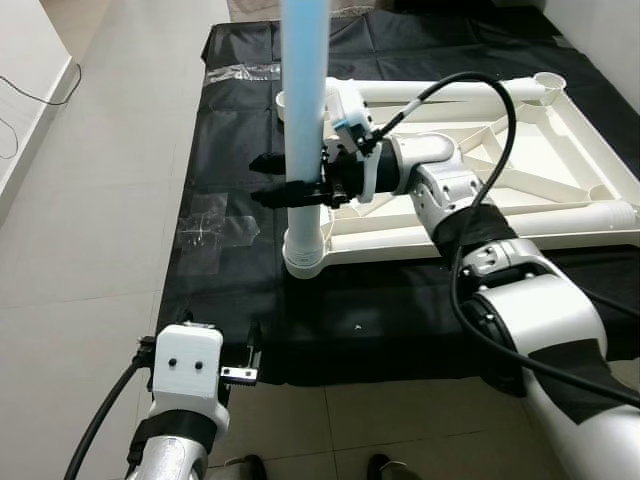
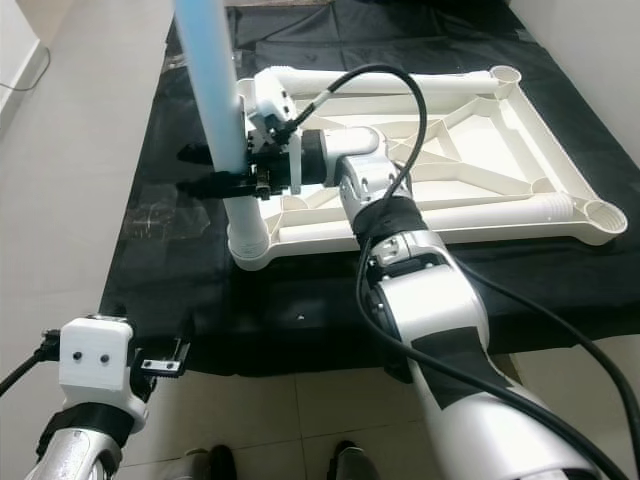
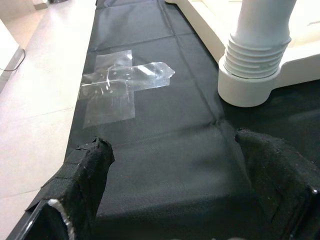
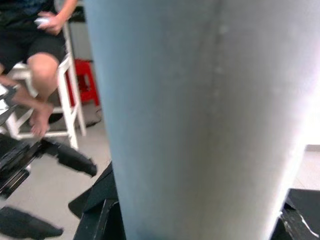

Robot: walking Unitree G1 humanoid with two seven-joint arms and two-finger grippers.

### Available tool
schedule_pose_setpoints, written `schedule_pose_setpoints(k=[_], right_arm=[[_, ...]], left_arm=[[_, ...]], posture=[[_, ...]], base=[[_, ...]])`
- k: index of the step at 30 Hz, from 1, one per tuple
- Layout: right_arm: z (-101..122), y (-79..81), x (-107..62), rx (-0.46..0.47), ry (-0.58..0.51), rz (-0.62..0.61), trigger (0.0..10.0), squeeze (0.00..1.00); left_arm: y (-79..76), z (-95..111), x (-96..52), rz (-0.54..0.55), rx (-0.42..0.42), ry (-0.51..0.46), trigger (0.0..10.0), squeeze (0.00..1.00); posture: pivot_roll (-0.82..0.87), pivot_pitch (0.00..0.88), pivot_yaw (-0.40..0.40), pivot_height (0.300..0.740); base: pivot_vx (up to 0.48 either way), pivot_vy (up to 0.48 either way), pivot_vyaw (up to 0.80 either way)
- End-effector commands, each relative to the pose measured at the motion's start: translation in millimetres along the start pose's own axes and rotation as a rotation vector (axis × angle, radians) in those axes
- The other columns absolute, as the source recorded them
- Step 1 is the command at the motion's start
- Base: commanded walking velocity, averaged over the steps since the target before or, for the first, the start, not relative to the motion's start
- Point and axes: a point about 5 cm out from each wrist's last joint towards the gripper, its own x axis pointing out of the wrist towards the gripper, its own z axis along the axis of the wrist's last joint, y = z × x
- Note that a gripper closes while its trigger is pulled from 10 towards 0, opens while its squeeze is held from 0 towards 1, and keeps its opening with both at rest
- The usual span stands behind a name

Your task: Building children table

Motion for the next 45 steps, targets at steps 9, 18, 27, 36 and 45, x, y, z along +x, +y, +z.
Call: schedule_pose_setpoints(k=[9, 18, 27, 36, 45], right_arm=[[-43.8, 16.4, 24.5, 0.169, 0.106, 0.078, 10.0, 0.00], [-42.4, 14.1, 31.7, 0.290, -0.038, 0.022, 10.0, 0.00], [-46.3, 26.0, 37.9, 0.297, -0.060, 0.183, 10.0, 0.00], [-48.4, 30.4, 49.2, 0.224, 0.007, 0.232, 10.0, 0.00], [-47.3, 35.0, 61.9, 0.137, 0.127, 0.314, 10.0, 0.00]], left_arm=[[-0.9, -4.6, -4.0, 0.011, 0.017, 0.027, 10.0, 0.00], [-0.3, -4.3, -3.3, 0.017, 0.020, 0.028, 10.0, 0.00], [-0.3, -2.2, -2.4, 0.019, 0.024, 0.023, 10.0, 0.00], [-0.4, 1.7, -4.2, 0.016, 0.037, 0.015, 10.0, 0.00], [-1.9, 0.8, -9.9, 0.006, 0.040, 0.028, 10.0, 0.00]], posture=[[0.03, 0.272, -0.035, 0.740], [0.03, 0.271, -0.038, 0.740], [0.05, 0.276, -0.040, 0.740], [0.07, 0.300, -0.046, 0.740], [0.06, 0.319, -0.046, 0.740]], base=[[0.000, 0.000, 0.00], [0.000, 0.000, 0.00], [0.000, 0.000, 0.00], [0.000, 0.000, 0.00], [0.000, 0.000, 0.00]])
